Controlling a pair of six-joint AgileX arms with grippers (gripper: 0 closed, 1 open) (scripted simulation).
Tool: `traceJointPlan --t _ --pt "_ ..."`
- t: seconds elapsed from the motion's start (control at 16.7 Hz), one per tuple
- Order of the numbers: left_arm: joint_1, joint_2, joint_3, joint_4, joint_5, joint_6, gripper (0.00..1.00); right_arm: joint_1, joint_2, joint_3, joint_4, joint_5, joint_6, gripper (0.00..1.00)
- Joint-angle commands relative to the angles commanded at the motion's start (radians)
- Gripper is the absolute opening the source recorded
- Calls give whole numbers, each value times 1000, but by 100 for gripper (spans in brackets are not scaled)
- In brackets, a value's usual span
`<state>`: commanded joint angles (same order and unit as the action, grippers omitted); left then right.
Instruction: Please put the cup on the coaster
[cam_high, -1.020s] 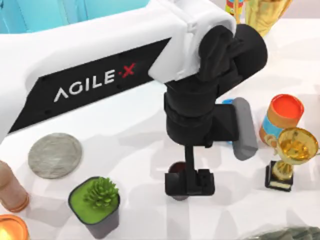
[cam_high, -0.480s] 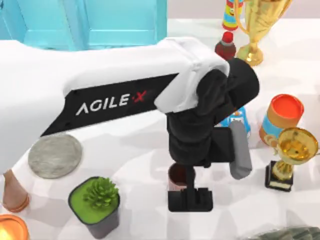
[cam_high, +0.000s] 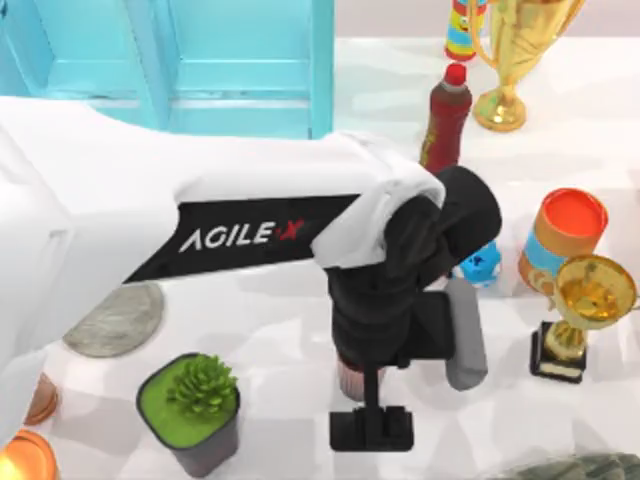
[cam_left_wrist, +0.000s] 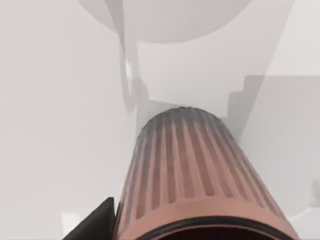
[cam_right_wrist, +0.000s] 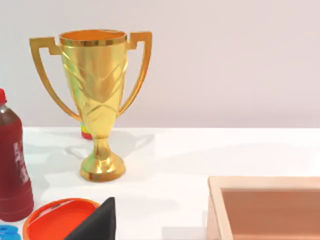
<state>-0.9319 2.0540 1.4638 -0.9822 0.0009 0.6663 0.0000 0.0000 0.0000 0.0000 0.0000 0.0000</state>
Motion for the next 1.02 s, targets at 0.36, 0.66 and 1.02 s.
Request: traceJointPlan --t 0.36,0.66,1.02 --pt "0 0 0 0 0 0 55 0 0 0 0 0 0 100" --pt "0 0 0 0 0 0 17 0 0 0 0 0 0 100" --pt "0 0 0 0 0 0 0 0 0 0 0 0 0 100"
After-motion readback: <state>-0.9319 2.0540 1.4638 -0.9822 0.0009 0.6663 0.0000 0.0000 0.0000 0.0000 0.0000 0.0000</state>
